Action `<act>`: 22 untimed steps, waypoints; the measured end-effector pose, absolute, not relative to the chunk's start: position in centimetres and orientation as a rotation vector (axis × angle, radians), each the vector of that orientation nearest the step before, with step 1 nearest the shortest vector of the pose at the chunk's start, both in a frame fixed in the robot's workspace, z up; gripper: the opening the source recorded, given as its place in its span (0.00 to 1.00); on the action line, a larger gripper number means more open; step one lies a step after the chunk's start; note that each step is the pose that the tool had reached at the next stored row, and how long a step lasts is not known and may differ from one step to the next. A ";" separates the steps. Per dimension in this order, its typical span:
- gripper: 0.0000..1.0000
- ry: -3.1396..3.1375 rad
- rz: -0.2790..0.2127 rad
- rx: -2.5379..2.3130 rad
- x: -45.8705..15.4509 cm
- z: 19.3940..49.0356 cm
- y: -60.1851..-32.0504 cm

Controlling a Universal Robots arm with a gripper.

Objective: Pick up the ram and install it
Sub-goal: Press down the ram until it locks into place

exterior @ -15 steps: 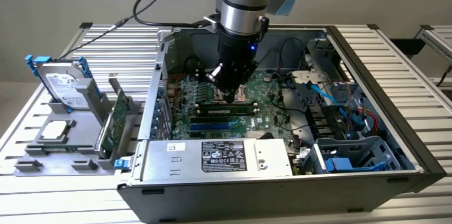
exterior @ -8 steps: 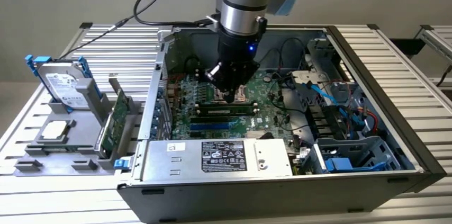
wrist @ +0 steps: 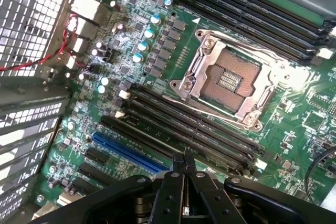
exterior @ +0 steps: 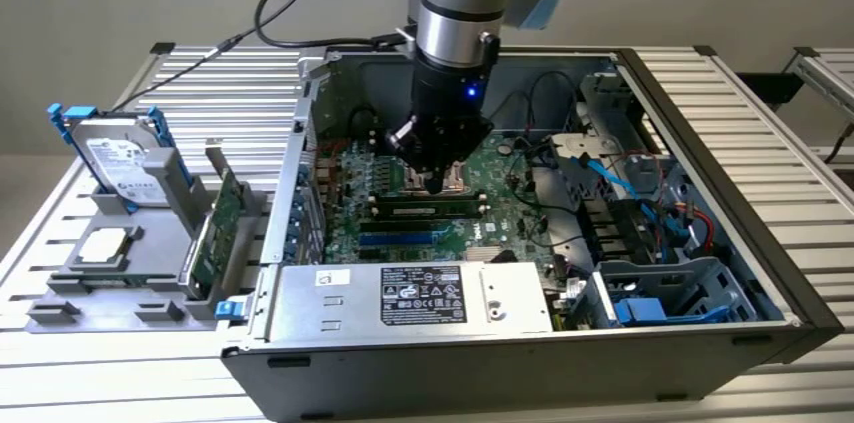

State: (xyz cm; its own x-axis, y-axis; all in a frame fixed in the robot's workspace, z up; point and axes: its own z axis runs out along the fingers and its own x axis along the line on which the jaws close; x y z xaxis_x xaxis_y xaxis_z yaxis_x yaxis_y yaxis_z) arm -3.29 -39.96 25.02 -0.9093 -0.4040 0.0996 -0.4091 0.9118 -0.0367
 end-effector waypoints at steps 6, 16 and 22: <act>0.11 -3.016 0.087 0.532 -3.3 25.0 -39.9; 0.11 -3.059 0.088 0.355 -3.3 24.9 -39.9; 0.11 -3.074 0.096 0.242 -3.3 24.8 -39.9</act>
